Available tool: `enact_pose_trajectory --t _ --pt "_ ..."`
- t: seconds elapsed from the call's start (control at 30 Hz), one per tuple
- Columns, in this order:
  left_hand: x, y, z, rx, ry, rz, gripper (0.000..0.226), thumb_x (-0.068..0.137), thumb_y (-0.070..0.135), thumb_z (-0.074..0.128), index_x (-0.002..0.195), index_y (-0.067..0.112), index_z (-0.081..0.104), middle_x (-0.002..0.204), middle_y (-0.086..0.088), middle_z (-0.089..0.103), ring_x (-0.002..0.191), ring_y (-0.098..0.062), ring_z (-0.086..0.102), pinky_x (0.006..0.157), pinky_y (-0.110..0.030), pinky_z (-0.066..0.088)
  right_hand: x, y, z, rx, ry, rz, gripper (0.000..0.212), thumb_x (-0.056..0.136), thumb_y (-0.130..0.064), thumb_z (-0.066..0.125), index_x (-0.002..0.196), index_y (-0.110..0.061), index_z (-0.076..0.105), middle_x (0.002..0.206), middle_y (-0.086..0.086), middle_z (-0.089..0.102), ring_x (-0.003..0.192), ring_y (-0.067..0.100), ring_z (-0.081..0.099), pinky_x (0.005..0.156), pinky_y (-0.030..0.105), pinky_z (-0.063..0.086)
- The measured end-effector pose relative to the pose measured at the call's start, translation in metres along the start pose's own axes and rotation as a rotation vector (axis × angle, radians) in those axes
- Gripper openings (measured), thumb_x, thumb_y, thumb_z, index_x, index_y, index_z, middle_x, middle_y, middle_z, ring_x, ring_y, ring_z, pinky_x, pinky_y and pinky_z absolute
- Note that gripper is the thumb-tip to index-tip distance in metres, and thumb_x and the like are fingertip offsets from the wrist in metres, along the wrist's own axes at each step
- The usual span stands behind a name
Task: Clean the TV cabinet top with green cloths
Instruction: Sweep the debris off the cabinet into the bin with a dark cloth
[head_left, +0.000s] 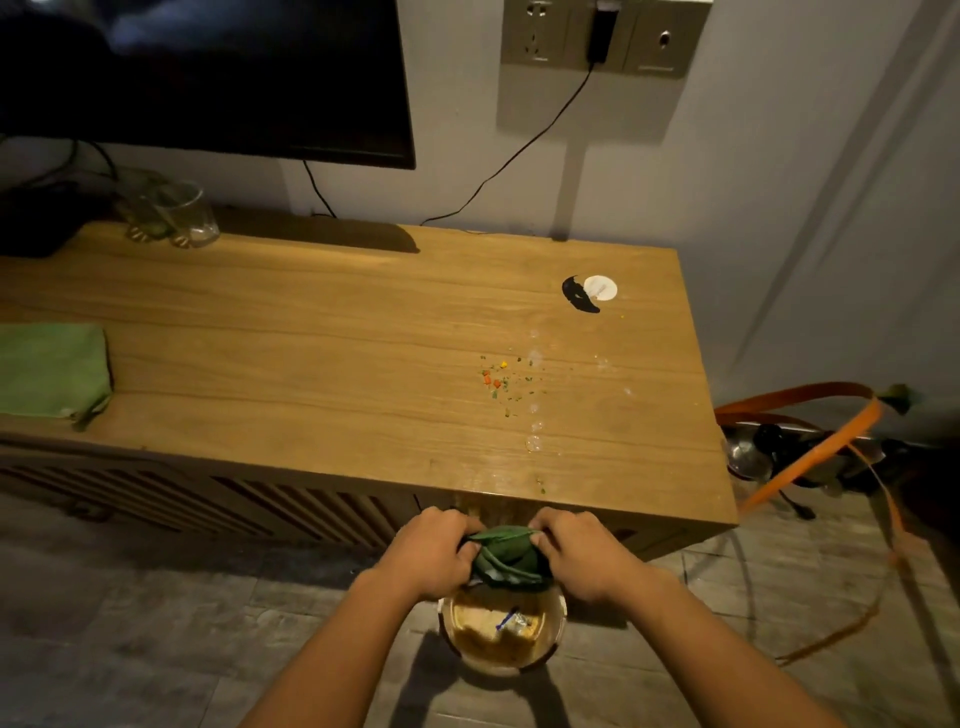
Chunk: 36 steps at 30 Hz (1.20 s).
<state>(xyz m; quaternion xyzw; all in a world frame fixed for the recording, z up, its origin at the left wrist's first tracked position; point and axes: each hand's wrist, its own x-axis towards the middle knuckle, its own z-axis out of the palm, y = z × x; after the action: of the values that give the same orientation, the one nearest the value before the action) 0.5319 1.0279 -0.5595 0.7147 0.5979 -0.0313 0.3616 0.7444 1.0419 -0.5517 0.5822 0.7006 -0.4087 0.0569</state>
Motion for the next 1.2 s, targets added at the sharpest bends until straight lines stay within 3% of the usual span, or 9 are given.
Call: enact_pose_trajectory --t 0.13,0.23,0.4,0.47,0.57,0.77,0.97,1.07,1.2 --pt "-0.001 0.018 -0.047 -0.063 -0.018 0.004 0.021 0.095 0.032 0.052 0.109 0.03 0.067 0.098 0.003 0.068 0.096 -0.018 0.061 0.076 -0.03 0.047 -0.011 -0.023 -0.047 0.1 -0.024 -0.006 0.014 0.101 -0.034 0.047 0.089 -0.036 0.055 0.093 -0.007 0.062 0.085 0.008 0.06 0.066 0.024 0.046" --pt "-0.003 0.032 -0.088 -0.092 0.002 0.01 0.022 0.095 0.03 0.054 0.11 0.027 0.07 0.099 0.002 0.069 0.093 -0.017 0.06 0.077 -0.03 0.049 -0.016 -0.046 -0.087 0.091 0.006 -0.039 0.015 0.101 -0.033 0.05 0.089 -0.031 0.056 0.09 -0.006 0.061 0.085 0.011 0.059 0.063 0.023 0.043" --pt "0.003 0.047 -0.159 -0.134 0.076 0.033 0.013 0.093 0.024 0.058 0.089 0.03 0.068 0.077 0.006 0.065 0.076 -0.013 0.059 0.06 -0.023 0.042 -0.012 -0.085 -0.148 0.207 0.027 -0.05 0.018 0.102 -0.026 0.05 0.101 -0.013 0.062 0.101 0.012 0.067 0.09 0.025 0.069 0.071 0.041 0.062" --pt "0.009 0.051 -0.186 -0.159 0.099 0.048 0.014 0.094 0.022 0.057 0.089 0.031 0.067 0.08 0.005 0.066 0.078 -0.013 0.06 0.066 -0.026 0.049 -0.005 -0.098 -0.169 0.218 0.063 -0.073 0.018 0.102 -0.025 0.049 0.104 -0.012 0.063 0.102 0.013 0.067 0.089 0.025 0.07 0.069 0.04 0.063" --pt "0.025 0.053 -0.219 -0.136 0.159 0.078 0.018 0.095 0.024 0.055 0.107 0.027 0.069 0.094 0.0 0.069 0.089 -0.016 0.063 0.078 -0.034 0.055 0.014 -0.113 -0.197 0.181 0.132 -0.104 0.019 0.102 -0.026 0.049 0.102 -0.013 0.063 0.098 0.012 0.068 0.088 0.025 0.07 0.072 0.044 0.062" --pt "0.095 0.039 -0.264 -0.076 0.228 0.15 0.02 0.096 0.026 0.053 0.109 0.027 0.068 0.094 0.001 0.068 0.088 -0.016 0.063 0.075 -0.036 0.055 0.085 -0.119 -0.239 0.036 0.292 -0.1 0.021 0.1 -0.031 0.051 0.092 -0.017 0.064 0.089 0.009 0.069 0.085 0.027 0.065 0.08 0.051 0.056" --pt "0.19 0.022 -0.271 -0.049 0.279 0.181 0.024 0.095 0.026 0.052 0.114 0.026 0.067 0.1 -0.002 0.07 0.093 -0.021 0.063 0.081 -0.039 0.055 0.175 -0.096 -0.258 -0.03 0.402 -0.024 0.022 0.1 -0.03 0.049 0.082 -0.023 0.06 0.074 -0.003 0.061 0.072 0.017 0.055 0.055 0.031 0.033" --pt "0.233 0.012 -0.268 -0.06 0.345 0.216 0.024 0.095 0.024 0.052 0.114 0.03 0.066 0.102 0.001 0.069 0.095 -0.02 0.061 0.081 -0.041 0.054 0.211 -0.084 -0.261 0.031 0.464 -0.006 0.021 0.1 -0.03 0.049 0.08 -0.028 0.056 0.075 -0.006 0.059 0.072 0.012 0.052 0.055 0.031 0.033" --pt "0.272 -0.005 -0.249 -0.041 0.301 0.223 0.029 0.094 0.026 0.052 0.12 0.03 0.064 0.11 -0.001 0.07 0.101 -0.024 0.061 0.085 -0.042 0.052 0.238 -0.066 -0.245 -0.005 0.446 0.036 0.009 0.101 -0.032 0.048 0.095 -0.029 0.055 0.078 -0.007 0.057 0.074 0.015 0.052 0.057 0.03 0.036"
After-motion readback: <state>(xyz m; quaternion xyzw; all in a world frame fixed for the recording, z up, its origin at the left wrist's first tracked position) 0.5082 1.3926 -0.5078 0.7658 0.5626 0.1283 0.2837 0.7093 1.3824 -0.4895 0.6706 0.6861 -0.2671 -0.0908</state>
